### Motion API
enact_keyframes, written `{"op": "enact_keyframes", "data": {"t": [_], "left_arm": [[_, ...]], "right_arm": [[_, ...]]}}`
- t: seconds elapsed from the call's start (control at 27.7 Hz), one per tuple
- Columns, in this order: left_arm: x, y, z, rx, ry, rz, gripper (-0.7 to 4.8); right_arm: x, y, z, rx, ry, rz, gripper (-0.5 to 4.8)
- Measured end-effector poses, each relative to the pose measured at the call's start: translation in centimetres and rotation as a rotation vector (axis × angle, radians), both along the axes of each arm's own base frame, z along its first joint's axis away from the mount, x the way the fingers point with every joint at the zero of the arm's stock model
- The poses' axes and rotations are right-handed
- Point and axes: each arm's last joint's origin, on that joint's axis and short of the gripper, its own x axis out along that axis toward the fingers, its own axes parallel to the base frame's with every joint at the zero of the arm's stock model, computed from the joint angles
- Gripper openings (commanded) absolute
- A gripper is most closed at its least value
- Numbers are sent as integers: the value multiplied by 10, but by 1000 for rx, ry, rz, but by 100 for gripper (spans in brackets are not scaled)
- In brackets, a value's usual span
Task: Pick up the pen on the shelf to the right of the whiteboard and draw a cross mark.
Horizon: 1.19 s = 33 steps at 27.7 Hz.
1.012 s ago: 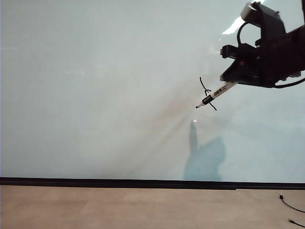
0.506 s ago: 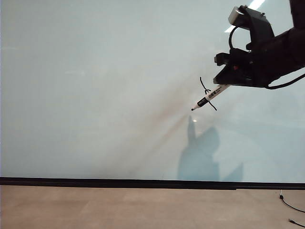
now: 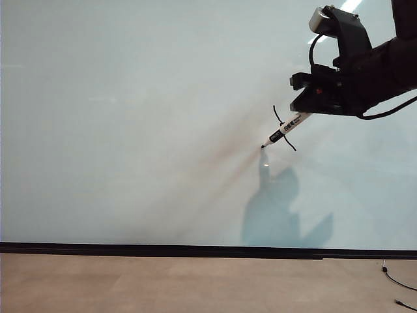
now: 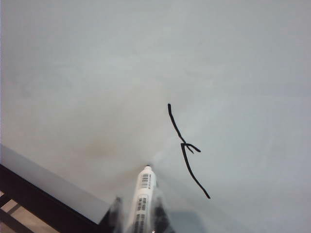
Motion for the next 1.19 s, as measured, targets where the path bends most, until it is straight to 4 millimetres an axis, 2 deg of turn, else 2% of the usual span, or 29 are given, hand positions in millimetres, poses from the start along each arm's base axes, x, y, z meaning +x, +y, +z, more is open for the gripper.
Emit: {"op": "enact_keyframes", "data": {"t": [0.36,0.69,1.19], "left_arm": [[0,0,0,0,0,0,-5],[0,0,0,0,0,0,-4],[0,0,0,0,0,0,-4]], "right_arm": [[0,-1,3,-12,-28,-29,-5],[-8,-5,19,-32,-83,-64,-5],[-14,-9,31,-55,-130,-116,-5]]}}
